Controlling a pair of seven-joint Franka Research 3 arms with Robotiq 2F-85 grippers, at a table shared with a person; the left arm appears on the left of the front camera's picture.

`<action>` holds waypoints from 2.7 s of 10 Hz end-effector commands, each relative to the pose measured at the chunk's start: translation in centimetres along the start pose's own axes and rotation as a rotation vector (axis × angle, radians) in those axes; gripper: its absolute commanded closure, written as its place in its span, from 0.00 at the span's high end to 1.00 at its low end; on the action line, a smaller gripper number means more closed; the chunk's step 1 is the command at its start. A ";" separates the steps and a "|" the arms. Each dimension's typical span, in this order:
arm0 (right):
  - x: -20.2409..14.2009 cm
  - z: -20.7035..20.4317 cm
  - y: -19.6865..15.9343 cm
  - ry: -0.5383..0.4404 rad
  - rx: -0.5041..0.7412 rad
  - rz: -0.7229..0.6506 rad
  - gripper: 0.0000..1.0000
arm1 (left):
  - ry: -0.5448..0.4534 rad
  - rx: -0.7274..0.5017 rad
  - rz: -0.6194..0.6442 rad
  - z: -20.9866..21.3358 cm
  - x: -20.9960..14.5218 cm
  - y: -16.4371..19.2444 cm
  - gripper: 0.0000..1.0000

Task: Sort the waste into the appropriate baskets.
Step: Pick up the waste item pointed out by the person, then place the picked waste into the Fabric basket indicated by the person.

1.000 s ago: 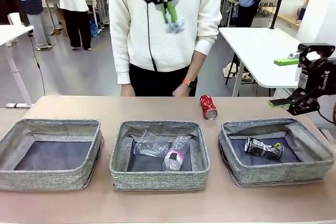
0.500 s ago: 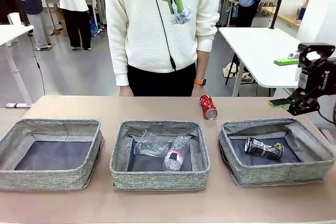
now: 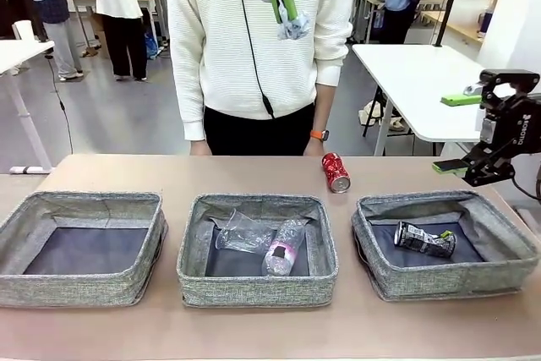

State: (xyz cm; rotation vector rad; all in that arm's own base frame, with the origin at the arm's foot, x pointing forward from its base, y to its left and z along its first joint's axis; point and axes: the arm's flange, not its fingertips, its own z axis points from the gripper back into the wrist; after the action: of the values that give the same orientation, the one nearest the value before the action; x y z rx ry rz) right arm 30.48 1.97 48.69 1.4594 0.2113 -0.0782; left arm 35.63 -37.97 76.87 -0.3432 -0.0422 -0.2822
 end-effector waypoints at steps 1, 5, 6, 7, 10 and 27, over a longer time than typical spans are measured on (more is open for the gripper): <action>0.0 0.0 0.3 0.002 0.017 0.016 1.00 | -0.003 0.000 -0.001 0.2 -0.2 0.1 0.07; 0.0 0.0 0.3 0.002 0.017 0.016 1.00 | -0.003 0.000 -0.001 0.2 -0.2 0.1 0.07; 0.0 0.0 0.3 0.002 0.017 0.016 1.00 | -0.003 0.000 -0.001 0.2 -0.2 0.1 0.07; 0.0 0.0 0.3 0.002 0.017 0.016 1.00 | -0.003 0.000 -0.001 0.2 -0.2 0.1 0.07; 0.0 0.0 0.3 0.002 0.017 0.016 1.00 | -0.003 0.000 -0.001 0.2 -0.2 0.1 0.07; 0.0 0.0 0.3 0.002 0.017 0.016 1.00 | -0.054 0.234 0.154 -5.1 -7.0 17.4 0.07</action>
State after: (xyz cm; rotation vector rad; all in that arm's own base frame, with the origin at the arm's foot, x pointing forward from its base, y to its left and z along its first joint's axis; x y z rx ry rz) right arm 30.48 1.96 48.68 1.4600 0.2114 -0.0787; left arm 36.99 -27.70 70.58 -0.1782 -0.0453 -0.1842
